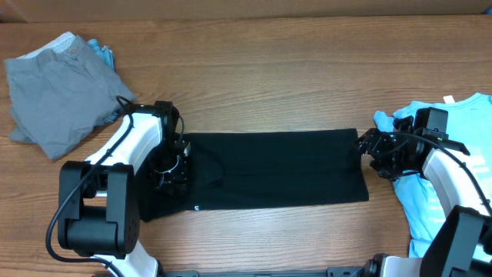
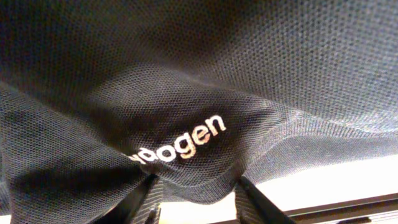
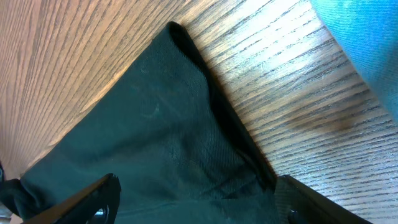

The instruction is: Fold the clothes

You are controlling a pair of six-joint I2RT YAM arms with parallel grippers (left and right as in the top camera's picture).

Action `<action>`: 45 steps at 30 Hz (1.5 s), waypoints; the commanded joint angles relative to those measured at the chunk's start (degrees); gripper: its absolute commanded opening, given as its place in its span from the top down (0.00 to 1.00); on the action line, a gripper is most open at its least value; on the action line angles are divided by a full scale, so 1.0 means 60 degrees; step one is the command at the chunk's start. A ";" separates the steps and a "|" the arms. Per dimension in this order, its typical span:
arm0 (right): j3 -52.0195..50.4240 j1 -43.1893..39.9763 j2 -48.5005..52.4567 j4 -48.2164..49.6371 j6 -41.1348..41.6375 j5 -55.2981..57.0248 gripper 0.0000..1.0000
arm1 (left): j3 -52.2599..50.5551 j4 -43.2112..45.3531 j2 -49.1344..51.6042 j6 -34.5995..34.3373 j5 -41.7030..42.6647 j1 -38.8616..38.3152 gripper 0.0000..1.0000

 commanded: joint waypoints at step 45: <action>0.0215 -0.0015 -0.0251 0.0084 0.0000 -0.0160 0.17 | 0.2492 -0.2827 -0.0262 -0.0197 0.1475 -0.0047 0.96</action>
